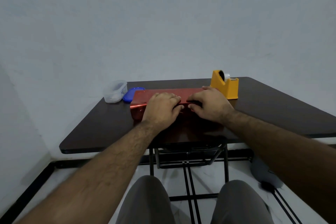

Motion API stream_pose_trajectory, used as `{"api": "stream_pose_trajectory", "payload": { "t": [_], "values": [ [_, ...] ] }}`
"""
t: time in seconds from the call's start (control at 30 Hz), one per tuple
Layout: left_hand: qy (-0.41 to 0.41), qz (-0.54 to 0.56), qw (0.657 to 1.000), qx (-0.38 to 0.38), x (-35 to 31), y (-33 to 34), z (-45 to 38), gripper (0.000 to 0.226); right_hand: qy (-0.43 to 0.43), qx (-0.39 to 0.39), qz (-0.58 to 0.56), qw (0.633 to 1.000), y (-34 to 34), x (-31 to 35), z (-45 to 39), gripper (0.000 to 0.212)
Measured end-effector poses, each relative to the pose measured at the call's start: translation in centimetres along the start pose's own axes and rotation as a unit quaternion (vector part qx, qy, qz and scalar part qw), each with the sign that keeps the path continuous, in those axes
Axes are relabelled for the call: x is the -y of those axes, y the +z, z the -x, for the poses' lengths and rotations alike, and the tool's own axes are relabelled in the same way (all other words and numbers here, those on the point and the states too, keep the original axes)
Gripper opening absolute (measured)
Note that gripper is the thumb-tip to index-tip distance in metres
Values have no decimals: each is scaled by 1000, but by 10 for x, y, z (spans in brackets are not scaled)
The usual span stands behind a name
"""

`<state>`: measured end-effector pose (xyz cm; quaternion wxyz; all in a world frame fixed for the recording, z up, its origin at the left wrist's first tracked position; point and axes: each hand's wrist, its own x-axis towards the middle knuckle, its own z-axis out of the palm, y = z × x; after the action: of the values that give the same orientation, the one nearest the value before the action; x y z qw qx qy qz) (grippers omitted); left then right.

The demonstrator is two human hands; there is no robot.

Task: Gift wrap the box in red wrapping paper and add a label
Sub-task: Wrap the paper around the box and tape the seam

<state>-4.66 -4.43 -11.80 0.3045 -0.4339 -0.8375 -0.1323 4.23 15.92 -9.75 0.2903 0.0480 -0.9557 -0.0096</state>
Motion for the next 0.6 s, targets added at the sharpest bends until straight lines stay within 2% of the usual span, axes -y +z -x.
{"api": "stream_pose_trajectory", "payload": {
  "t": [0.27, 0.4, 0.5, 0.6],
  "values": [
    [-35, 5, 999, 0, -6, 6, -10, 36, 24, 5, 67, 997, 6, 4, -8, 32],
    [-55, 14, 998, -6, -5, 16, -12, 36, 51, -15, 44, 998, 3, -5, -13, 40],
    [-59, 24, 998, -17, -2, 24, -12, 36, 160, -72, -17, 984, -9, -30, -17, 52],
    [-56, 38, 997, -24, 1, 27, -13, 37, 303, -50, -10, 952, -19, -75, -37, 45]
  ]
}}
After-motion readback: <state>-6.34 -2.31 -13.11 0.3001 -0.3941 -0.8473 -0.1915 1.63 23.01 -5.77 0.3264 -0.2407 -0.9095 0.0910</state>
